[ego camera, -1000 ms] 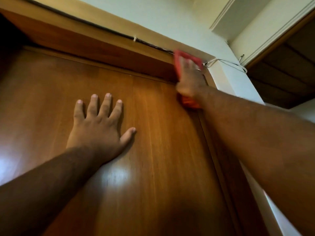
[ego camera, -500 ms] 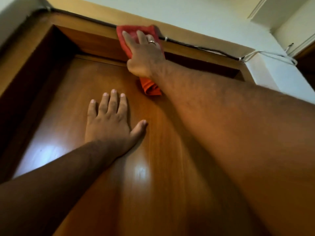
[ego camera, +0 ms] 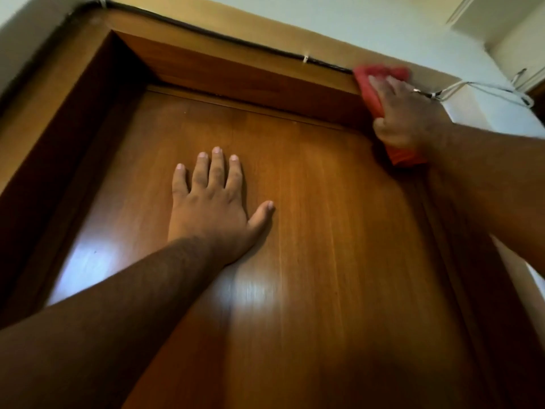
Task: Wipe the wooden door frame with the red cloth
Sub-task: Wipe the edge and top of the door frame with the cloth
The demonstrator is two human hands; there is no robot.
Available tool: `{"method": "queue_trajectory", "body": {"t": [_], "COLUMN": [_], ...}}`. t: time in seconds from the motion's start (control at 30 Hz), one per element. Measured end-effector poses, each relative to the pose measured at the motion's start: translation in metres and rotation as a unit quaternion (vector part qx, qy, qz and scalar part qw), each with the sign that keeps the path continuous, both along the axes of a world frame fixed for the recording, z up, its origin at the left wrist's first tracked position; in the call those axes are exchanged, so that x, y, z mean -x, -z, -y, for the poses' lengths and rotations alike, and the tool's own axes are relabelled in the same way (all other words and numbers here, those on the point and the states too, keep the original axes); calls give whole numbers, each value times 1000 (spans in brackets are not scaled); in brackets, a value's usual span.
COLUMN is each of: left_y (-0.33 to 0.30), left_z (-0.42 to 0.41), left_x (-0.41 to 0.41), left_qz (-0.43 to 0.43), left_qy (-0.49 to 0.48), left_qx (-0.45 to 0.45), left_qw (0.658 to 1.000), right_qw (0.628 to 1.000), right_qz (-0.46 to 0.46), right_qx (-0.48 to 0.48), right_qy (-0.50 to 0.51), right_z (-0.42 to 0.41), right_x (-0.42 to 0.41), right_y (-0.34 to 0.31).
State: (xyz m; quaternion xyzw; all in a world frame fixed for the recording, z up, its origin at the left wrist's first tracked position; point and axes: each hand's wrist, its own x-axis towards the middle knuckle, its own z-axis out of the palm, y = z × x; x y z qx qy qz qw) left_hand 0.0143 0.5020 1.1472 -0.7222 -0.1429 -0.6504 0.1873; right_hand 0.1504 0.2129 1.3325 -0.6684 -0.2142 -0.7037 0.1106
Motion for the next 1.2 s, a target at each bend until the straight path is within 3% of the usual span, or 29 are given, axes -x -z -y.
{"method": "queue_trajectory", "body": {"t": [0.17,0.37,0.47,0.6,0.67,0.77,0.87,1.03,1.13,1.2], "left_y": [0,-3,3,33,45,56,67,70,66,67], "left_z": [-2,8,31,101,136,160,157,151,147,148], "left_x": [1,4,1,-36,-60,-90,-105,-109,-112,-116], "left_qz": [8,-1,-38,-97,-124,-136,-116,-101,-81,-78], "left_qy": [0,-10,1,70,89,77,63,62,56,37], "left_qx": [-2,24,13,-75,-103,-82,-70,-94,-102,-110], "left_qw": [1000,1000,999,990,983,984,989,989,990,990], "right_qw": [986,983,982,983,984,980,975,978,981,984], "right_qz": [-111,-148,-144,-132,-132,-152,-179,-131,-111,-108], "right_qx": [-102,-92,-64,-10,21,29,-27,-64,-10,-1], "right_qy": [72,-57,-105,-130,-118,-125,-125,-151,-162,-143], "right_z": [49,59,70,84,91,95,85,77,84,92], "right_x": [-28,-23,-26,-32,-30,-27,-30,-28,-30,-38], "right_y": [3,14,66,180,204,168,105,73,130,218]}}
